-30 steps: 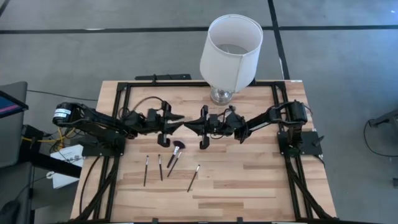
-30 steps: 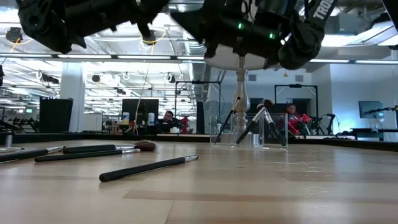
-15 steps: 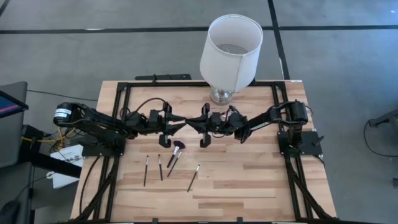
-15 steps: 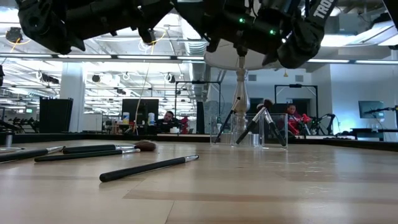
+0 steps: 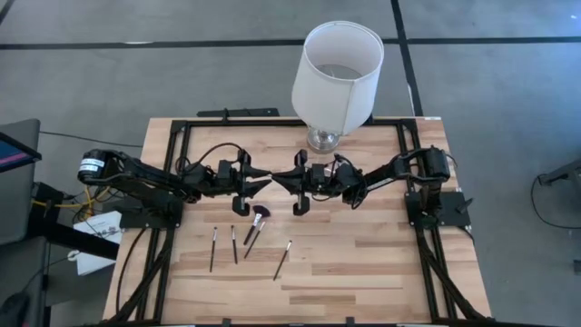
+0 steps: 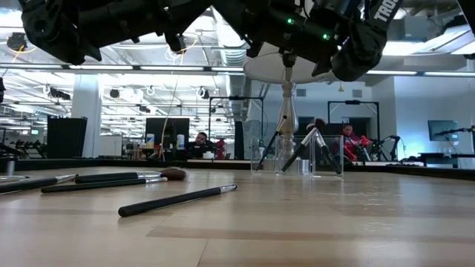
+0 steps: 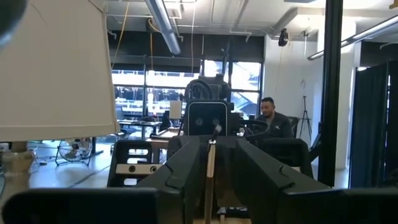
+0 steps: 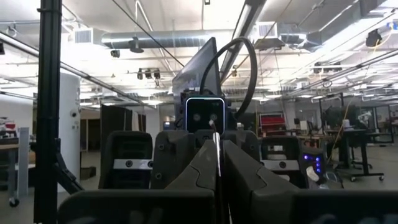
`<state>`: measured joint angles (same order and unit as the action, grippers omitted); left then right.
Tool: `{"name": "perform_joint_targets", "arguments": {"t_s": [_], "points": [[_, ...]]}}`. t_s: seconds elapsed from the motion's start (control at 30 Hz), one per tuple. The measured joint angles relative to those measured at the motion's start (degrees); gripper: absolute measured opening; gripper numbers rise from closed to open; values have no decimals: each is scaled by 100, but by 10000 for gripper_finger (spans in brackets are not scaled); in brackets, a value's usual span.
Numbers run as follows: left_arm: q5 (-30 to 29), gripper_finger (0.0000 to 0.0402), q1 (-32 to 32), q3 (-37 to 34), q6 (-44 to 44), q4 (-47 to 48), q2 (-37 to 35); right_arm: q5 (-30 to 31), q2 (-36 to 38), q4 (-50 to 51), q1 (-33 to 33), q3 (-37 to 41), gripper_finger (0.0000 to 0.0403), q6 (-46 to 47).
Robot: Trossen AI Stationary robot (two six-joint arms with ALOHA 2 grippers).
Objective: Put items in baskets/containers
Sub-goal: Put the liner brush into the transparent organizer
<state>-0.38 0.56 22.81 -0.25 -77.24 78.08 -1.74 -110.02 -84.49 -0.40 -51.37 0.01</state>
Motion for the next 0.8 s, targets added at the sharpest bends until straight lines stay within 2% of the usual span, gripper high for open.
{"name": "perform_joint_targets", "arguments": {"t_s": [0.23, 0.6, 0.8], "points": [[-2, 94, 0, -4, 1, -101, 4, 0, 1, 0, 0, 0, 1, 0], [-2, 18, -1, -4, 94, -106, 4, -3, 8, -1, 2, -2, 2, -1], [-2, 21, -2, -4, 94, -107, 4, -2, 9, 0, 2, -4, 1, 0]]}}
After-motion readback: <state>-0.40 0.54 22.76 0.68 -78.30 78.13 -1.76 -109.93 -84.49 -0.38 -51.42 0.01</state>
